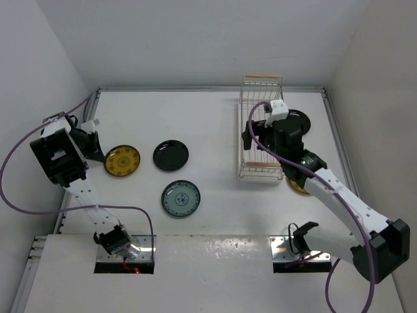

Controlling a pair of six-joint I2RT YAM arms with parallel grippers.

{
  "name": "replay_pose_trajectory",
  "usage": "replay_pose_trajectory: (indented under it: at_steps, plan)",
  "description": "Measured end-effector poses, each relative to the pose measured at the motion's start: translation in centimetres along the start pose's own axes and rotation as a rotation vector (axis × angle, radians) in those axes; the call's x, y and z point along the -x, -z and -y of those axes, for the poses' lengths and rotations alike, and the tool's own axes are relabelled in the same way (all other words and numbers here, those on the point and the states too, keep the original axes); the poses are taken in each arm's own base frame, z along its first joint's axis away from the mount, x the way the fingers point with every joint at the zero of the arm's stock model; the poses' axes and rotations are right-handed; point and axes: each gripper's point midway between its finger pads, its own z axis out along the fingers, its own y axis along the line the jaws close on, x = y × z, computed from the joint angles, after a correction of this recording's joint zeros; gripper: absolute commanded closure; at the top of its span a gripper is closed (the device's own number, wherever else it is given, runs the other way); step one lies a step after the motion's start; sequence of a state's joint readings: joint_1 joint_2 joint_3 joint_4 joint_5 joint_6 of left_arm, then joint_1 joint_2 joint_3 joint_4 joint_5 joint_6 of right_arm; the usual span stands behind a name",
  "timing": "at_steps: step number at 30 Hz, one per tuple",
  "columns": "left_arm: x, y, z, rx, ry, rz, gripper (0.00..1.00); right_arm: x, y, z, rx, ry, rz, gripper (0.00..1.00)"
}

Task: Load the plates into the dish rack

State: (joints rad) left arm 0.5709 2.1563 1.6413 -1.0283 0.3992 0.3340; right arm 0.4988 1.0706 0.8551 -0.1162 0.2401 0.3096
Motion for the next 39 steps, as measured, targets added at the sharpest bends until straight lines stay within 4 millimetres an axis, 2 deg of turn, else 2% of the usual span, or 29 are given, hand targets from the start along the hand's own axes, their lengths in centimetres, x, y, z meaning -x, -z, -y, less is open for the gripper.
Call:
replay_pose_trajectory:
  at_steps: [4, 7, 9, 14, 19, 22, 25, 29, 30, 34, 36, 39]
  plan:
    - [2.8, 1.6, 1.2, -0.067, -0.052, 0.078, 1.0, -0.7, -2.0, -0.9, 0.031, 0.021, -0.035, 0.03]
    - [4.5, 2.8, 2.2, -0.109, -0.089, 0.139, 1.0, 0.1, -3.4, -1.9, 0.061, 0.039, -0.042, 0.03]
    - [4.8, 3.3, 3.0, -0.142, -0.101, 0.162, 1.0, 1.0, -4.3, -2.5, 0.078, 0.05, -0.026, 0.03]
    - [5.4, 4.4, 4.7, -0.217, -0.121, 0.195, 1.0, 1.8, -4.7, -3.8, 0.118, 0.062, -0.004, 0.03]
    - [8.5, 7.2, 6.2, -0.238, -0.182, 0.306, 1.0, 1.5, -5.7, -5.4, 0.162, 0.077, -0.026, 0.03]
    - [9.9, 9.0, 8.1, -0.228, -0.244, 0.371, 1.0, 1.6, -6.2, -6.9, 0.21, 0.089, -0.035, 0.03]
    - [11.2, 10.7, 11.9, -0.236, -0.329, 0.423, 1.0, 1.7, -6.6, -9.0, 0.286, 0.094, -0.05, 0.03]
    - [12.2, 11.7, 18.8, -0.29, -0.479, 0.458, 1.0, 2.8, -7.3, -12.3, 0.415, 0.068, -0.055, 0.03]
    - [12.1, 11.7, 21.0, -0.317, -0.522, 0.458, 1.0, 3.3, -7.6, -13.2, 0.447, 0.054, -0.055, 0.03]
    - [10.6, 11.0, 27.8, -0.412, -0.645, 0.427, 1.0, 5.2, -9.0, -16.2, 0.55, -0.002, -0.047, 0.03]
    - [9.7, 10.6, 30.4, -0.456, -0.69, 0.407, 1.0, 5.2, -9.6, -17.0, 0.583, -0.026, -0.053, 0.03]
    - [8.7, 10.2, 32.9, -0.506, -0.733, 0.385, 1.0, 3.9, -10.4, -17.8, 0.611, -0.061, -0.096, 0.07]
